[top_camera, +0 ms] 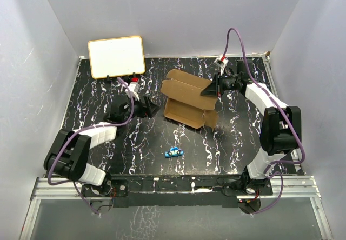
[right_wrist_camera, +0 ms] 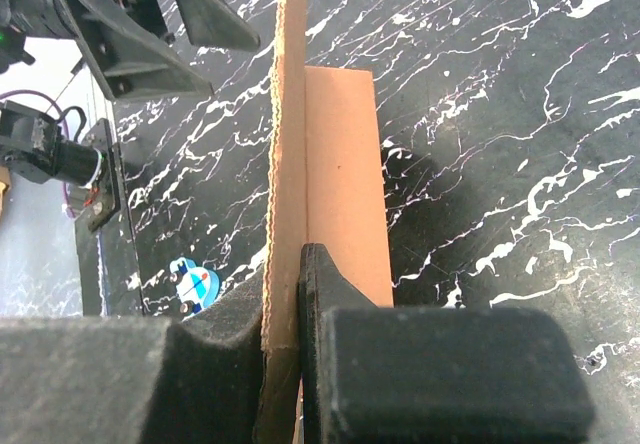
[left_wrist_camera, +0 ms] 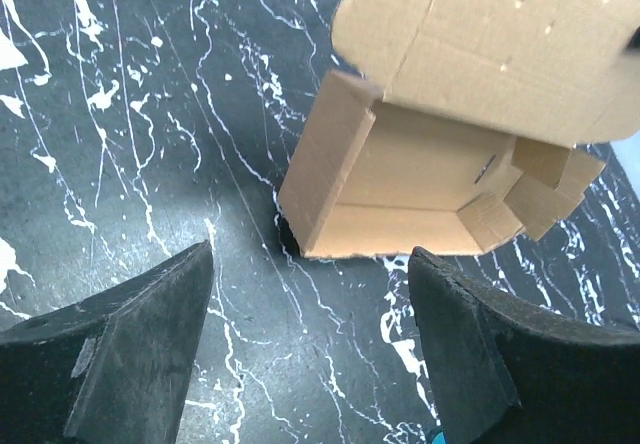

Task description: Fold the paper box

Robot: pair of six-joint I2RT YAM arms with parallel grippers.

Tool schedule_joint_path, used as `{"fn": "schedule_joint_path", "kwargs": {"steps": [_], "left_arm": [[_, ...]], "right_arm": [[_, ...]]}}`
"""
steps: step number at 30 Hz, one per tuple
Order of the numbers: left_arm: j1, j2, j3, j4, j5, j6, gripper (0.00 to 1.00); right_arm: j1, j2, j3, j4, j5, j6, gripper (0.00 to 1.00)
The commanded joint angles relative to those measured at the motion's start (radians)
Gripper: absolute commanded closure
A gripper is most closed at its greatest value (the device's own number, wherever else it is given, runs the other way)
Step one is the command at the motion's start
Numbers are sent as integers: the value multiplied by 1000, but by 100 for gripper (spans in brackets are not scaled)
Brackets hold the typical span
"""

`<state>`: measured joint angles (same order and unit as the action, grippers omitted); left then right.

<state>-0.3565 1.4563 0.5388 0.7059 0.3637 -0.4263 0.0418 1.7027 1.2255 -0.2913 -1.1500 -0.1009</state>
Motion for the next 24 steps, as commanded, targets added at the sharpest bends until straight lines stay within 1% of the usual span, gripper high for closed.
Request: {"fn": "schedule_joint_path", "kwargs": {"steps": [1, 10, 11, 19, 24], "left_arm": [[18, -71, 68, -83, 39, -39, 24], [41, -83, 85, -117, 47, -59, 25], [44, -103, 88, -124, 47, -60, 25], [87, -121, 180, -255, 57, -55, 25], [104, -114, 189, -283, 73, -71, 25]], "right_arm": [[-7, 5, 58, -56, -14, -105, 92], [-19, 37, 59, -84, 14, -153, 92], [-21, 37, 63, -86, 15, -156, 92], [-23, 126, 171, -211, -13, -233, 92], [-23, 137, 168, -219, -28, -240, 92]]}}
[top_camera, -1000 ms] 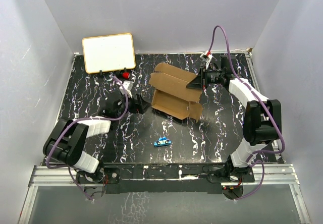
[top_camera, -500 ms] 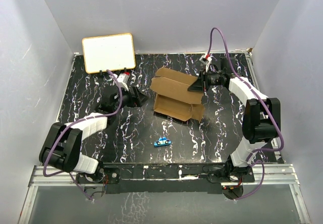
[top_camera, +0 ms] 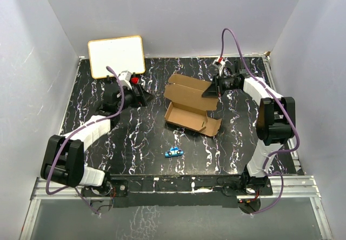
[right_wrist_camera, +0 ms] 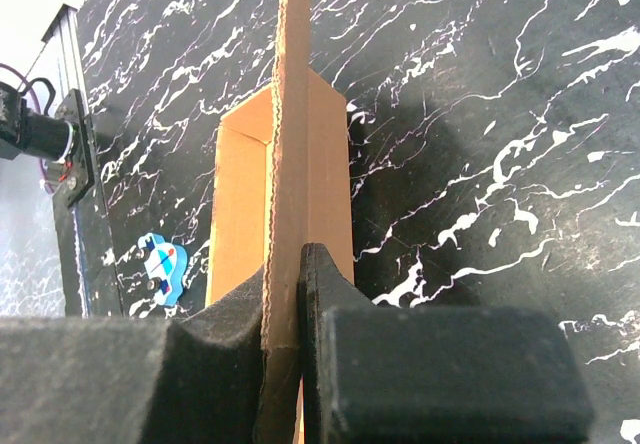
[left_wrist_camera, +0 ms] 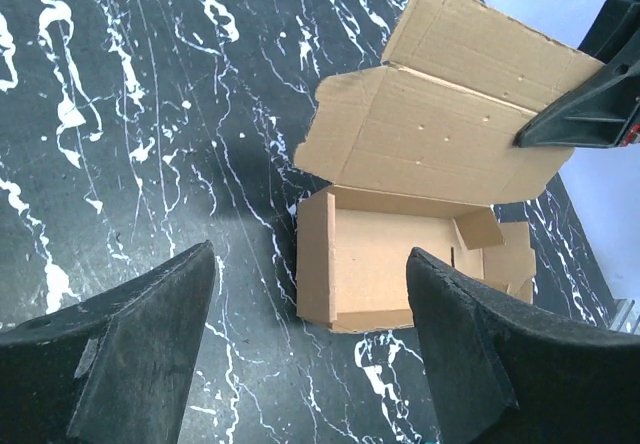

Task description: Fold the paper box

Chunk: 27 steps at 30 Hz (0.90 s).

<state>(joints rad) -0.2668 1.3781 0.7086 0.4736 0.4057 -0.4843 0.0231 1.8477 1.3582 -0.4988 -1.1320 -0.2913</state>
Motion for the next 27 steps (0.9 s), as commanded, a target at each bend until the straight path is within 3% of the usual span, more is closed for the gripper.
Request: {"fn": "schedule_joint_path", "kwargs": {"steps": [1, 27], "left_arm": [[17, -36, 18, -47, 34, -18, 25], [24, -55, -5, -52, 57, -40, 25]], "right_arm": [[-4, -9, 32, -12, -48, -51, 91], [-4, 1, 23, -64, -126, -148, 91]]}}
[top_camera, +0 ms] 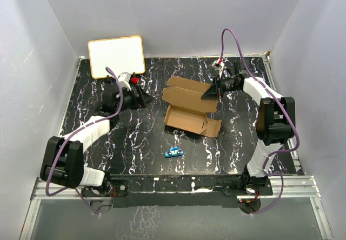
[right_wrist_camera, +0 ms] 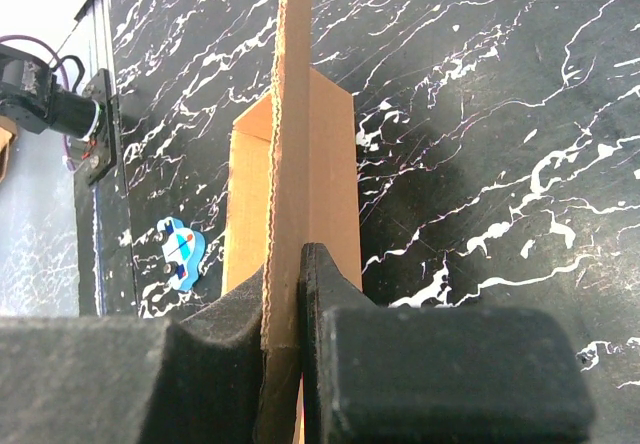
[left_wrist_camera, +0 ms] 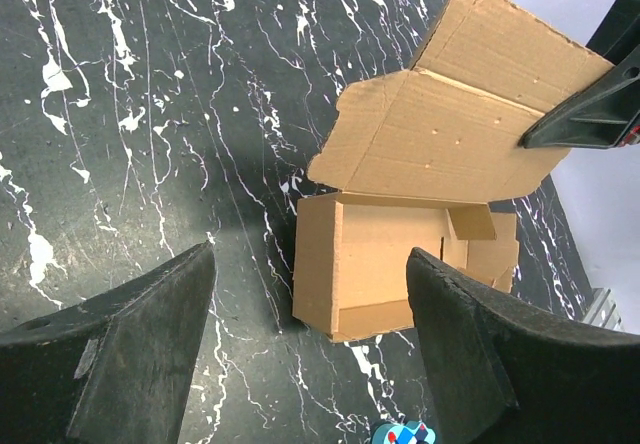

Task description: Fold the paper box

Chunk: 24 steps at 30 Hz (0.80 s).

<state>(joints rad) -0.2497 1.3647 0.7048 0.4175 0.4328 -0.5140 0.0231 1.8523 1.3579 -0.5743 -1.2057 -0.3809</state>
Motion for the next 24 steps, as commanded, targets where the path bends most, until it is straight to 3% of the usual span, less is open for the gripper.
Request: {"fn": "schedule_joint_path", "kwargs": {"steps": [1, 24], "left_arm": [[7, -42, 1, 4, 30, -11, 25], [10, -1, 11, 15, 106, -38, 25]], "right_arm": [[-5, -1, 27, 7, -54, -62, 91], [-5, 71, 101, -40, -12, -92, 86]]}}
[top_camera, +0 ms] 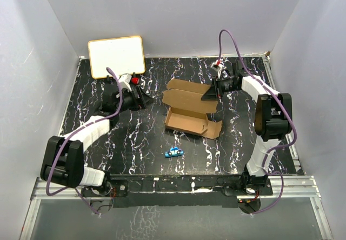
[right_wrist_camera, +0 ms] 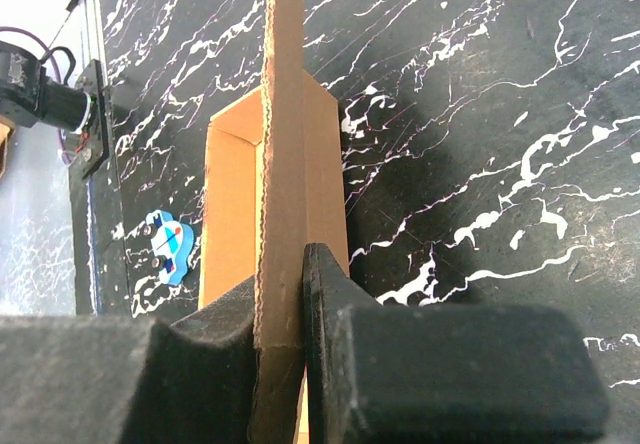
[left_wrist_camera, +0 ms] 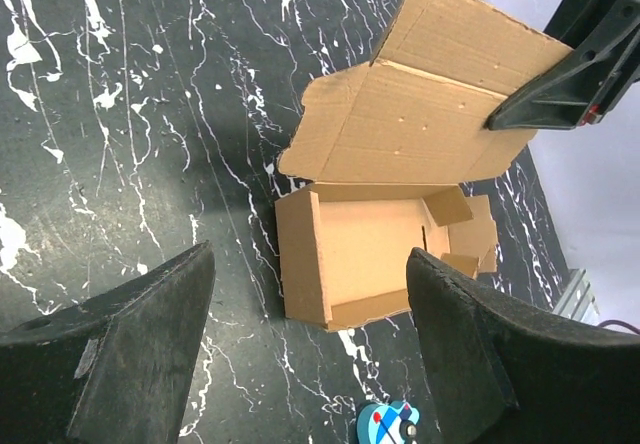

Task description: Fold the paper box

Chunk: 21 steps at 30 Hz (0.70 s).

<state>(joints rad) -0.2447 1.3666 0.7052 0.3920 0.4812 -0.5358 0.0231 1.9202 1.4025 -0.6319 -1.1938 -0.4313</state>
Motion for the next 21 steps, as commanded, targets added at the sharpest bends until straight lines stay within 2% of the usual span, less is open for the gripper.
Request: {"fn": "schedule_joint_path", "kwargs": {"steps": [1, 4, 10, 14, 21], "left_arm": [[5, -3, 11, 58, 71, -16, 25], [5, 31, -7, 175, 127, 10, 24], [8, 123, 0, 423, 261, 42, 22], [28, 204, 96, 369, 327, 75, 21], [50, 270, 126, 411, 428, 130, 19]], "right_arm": [[-4, 10, 67, 7, -26, -55, 86], [3, 48, 136, -92, -49, -156, 88], [44, 163, 352, -414, -70, -452, 92], [63, 205, 440, -550, -80, -572, 92], [97, 184, 441, -554, -75, -621, 92]]}}
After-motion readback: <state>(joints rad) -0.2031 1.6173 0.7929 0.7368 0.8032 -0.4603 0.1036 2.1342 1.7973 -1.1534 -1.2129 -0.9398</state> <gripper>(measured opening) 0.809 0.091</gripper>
